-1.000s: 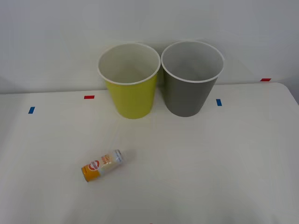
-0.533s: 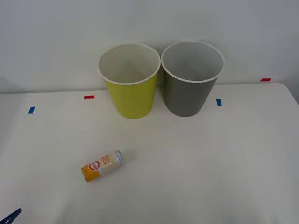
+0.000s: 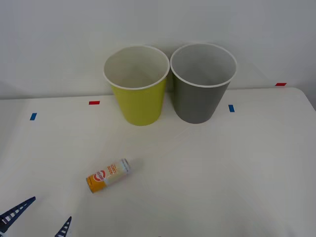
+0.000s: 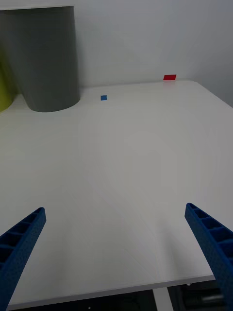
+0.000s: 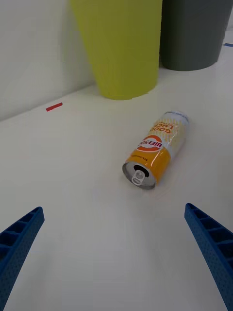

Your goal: Put cans in the gray bin and PET bottles in the light green bin.

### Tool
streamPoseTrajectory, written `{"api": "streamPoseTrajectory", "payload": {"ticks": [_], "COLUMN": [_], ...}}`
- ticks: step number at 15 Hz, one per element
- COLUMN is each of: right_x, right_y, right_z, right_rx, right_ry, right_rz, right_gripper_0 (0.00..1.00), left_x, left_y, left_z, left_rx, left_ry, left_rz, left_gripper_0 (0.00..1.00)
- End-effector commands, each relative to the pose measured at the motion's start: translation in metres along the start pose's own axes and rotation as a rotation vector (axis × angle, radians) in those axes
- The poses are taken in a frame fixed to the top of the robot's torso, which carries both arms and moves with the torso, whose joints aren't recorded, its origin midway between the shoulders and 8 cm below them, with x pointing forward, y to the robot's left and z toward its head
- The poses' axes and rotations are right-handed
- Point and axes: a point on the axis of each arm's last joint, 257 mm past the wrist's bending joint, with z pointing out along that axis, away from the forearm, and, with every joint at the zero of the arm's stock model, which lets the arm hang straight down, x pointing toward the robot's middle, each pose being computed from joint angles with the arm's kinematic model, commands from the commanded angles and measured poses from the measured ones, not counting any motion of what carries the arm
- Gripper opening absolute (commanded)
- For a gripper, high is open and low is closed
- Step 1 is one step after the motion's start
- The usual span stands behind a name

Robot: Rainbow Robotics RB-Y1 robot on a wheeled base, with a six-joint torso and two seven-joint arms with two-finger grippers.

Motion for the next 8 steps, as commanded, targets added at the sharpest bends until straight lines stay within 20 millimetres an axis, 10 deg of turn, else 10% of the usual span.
{"api": "streamPoseTrajectory", "payload": {"ticks": [1, 8], "right_x": [0.000, 0.000], "right_y": [0.000, 0.000], "right_z": [0.000, 0.000], "right_rx": [0.000, 0.000], "right_ry": [0.000, 0.000], "right_rz": [0.000, 0.000], "right_gripper_0": [1.00, 1.00], "left_x": [-0.009, -0.030], "left_y": [0.000, 0.002], "left_z": [0.016, 0.038], "left_rx": [0.019, 0.005], "left_ry": [0.030, 0.141], "left_rz": [0.025, 0.073], "left_gripper_0": [1.00, 1.00]}}
